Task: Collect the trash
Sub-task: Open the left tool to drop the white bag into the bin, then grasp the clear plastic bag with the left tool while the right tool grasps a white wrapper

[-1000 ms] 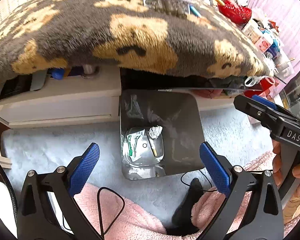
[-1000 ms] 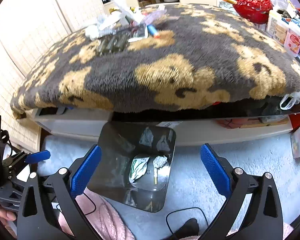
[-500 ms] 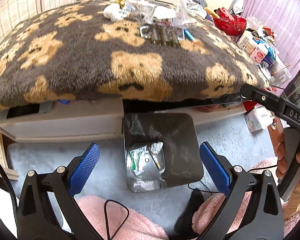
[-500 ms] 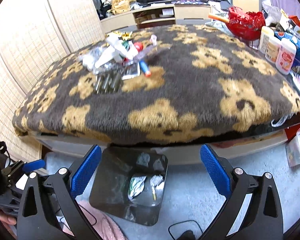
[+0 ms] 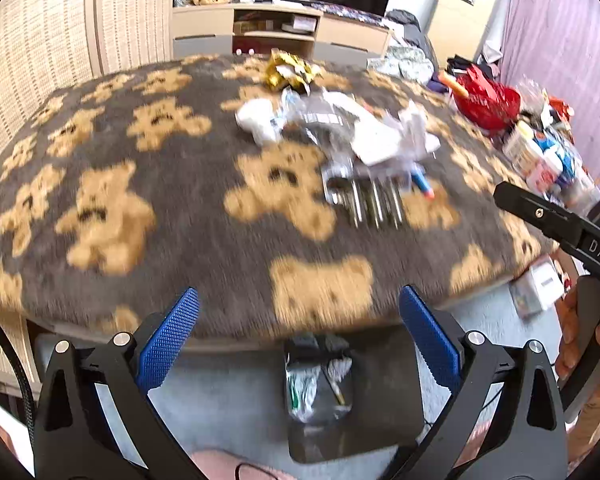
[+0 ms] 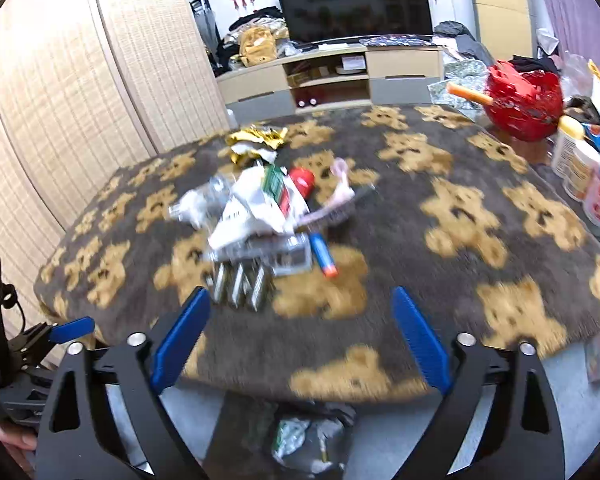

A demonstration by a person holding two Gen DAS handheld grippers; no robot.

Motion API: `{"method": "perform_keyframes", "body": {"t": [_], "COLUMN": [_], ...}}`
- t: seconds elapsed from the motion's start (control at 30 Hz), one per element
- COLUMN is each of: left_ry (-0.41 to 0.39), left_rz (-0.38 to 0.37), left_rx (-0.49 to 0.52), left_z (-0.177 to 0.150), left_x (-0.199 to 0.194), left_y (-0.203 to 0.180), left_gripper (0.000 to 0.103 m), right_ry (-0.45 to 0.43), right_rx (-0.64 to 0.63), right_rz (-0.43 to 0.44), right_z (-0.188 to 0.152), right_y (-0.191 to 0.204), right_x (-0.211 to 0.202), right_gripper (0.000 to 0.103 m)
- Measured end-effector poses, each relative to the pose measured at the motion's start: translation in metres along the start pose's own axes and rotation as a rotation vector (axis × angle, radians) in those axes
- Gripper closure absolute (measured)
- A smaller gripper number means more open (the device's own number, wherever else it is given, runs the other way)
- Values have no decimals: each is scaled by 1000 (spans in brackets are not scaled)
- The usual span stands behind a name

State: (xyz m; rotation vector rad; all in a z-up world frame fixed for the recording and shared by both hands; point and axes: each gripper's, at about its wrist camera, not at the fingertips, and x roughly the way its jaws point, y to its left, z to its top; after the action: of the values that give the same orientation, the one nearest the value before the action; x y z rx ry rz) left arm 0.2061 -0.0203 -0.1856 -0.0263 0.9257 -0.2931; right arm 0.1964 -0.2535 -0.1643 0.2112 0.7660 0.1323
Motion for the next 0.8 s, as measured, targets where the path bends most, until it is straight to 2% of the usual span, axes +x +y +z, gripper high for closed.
{"method": "perform_keyframes", "body": {"t": [0.17, 0.37, 0.5, 0.6, 0.7, 0.73, 0.8], "left_ry": [-62, -117, -106, -77, -54, -47, -35], "left_rz": [11, -9, -31, -59, -64, -73, -91], "left_rx": [-11, -11, -11, -36, -31, -30, -22], "left_z": [39, 82, 99, 109, 113, 114, 116], "left_x": [8, 19, 35, 53, 68, 72, 79], "left_y": [9, 11, 10, 14, 12, 11, 7], "left_gripper": [8, 13, 19, 24, 32, 35, 41], "right_ry": [-15, -34, -21, -8, 5, 4, -4], "right_rx": [-11, -66, -87, -97, -95, -92, -93], "right_rz": [45, 77, 82, 79, 70, 68, 61], "right_z": [27, 43, 44, 43, 42, 42, 41], "right_y": [9, 25, 30, 32, 27, 25, 21], "right_x": [20, 42, 59, 73, 82, 83, 82], "right_gripper": [35, 46, 52, 61, 74, 84, 87]}}
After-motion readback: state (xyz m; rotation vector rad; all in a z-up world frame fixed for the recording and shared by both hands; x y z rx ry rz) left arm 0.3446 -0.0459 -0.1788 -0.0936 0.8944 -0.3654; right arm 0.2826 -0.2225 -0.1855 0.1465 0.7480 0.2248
